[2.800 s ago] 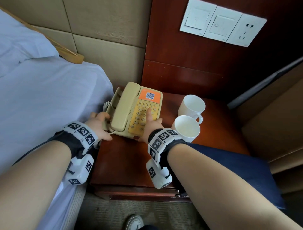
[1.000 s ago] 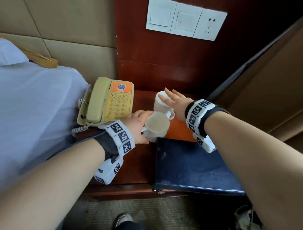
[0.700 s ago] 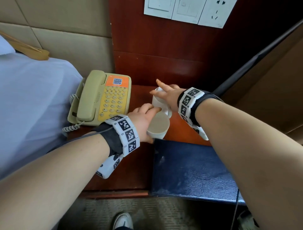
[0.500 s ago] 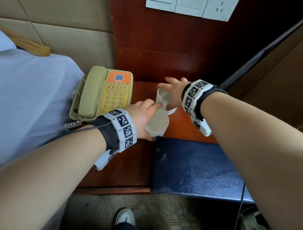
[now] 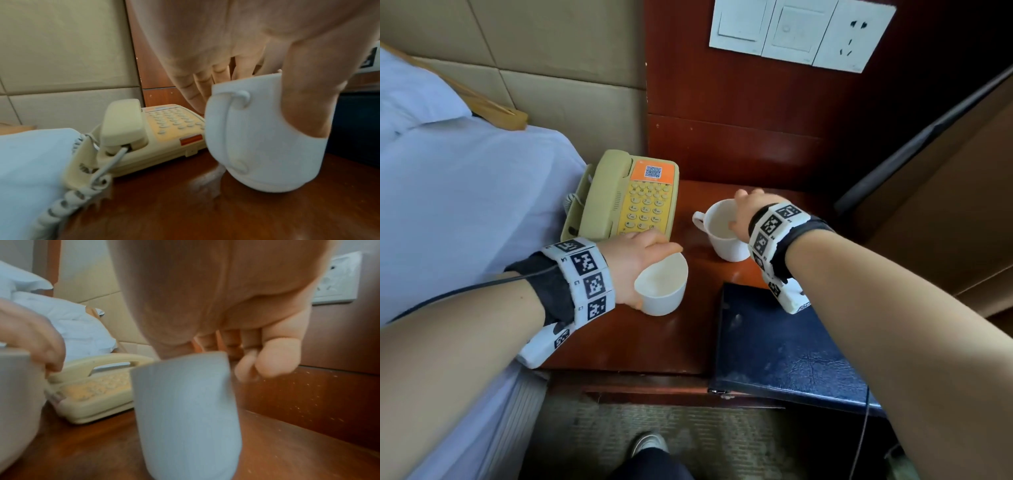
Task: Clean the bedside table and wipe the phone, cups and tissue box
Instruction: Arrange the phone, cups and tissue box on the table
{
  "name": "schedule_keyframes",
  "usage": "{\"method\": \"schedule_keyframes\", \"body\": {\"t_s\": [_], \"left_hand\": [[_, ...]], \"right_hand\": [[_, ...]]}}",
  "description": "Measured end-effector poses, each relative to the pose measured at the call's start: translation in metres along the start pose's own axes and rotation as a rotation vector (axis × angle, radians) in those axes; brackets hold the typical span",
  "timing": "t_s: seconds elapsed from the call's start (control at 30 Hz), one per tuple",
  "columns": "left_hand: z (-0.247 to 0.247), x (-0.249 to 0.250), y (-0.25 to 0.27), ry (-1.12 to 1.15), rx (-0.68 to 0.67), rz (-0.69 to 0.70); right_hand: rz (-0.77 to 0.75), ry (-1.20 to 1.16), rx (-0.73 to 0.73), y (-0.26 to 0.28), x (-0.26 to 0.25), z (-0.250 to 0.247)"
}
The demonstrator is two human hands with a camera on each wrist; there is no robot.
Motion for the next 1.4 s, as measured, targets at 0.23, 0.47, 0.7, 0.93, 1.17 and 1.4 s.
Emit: {"method": "schedule_keyframes", "body": {"t_s": [0.23,0.47,0.7,0.93,1.17,1.4], "left_hand": [[0.003,-0.017,0.003,-0.001,0.024,-0.058],[0.002,-0.041,0.016,0.002,0.082,-0.232],[0.007,-0.074,0.042,0.016,0.096,-0.433],[0.018,-0.082,0.049,0.180,0.130,-0.503],[0.014,-0.085,0.049,0.317,0.147,-0.413],[0.009,-0.089,0.056,0.325,0.186,-0.473]], "right_hand": [[-0.018,-0.074,-0.038,-0.001,0.001,0.003],[-0.246,-0.107,-0.080,0.004,-0.015,0.002],[-0.454,0.101,-0.155,-0.003,-0.080,0.009],[-0.478,0.049,-0.105,0.012,-0.099,0.016],[-0.404,-0.168,-0.065,0.048,-0.083,0.016],[-0.518,-0.141,-0.134,0.059,-0.102,0.027]]}}
Point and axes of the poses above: each hand's wrist, its own y-axis away from the middle knuckle, its own z-axis out of the palm, x = y × z, the point moved 8 cm from there along -y, towards the middle knuckle, and after that the axes turned 8 degrees about -z, right-handed, at the moved point
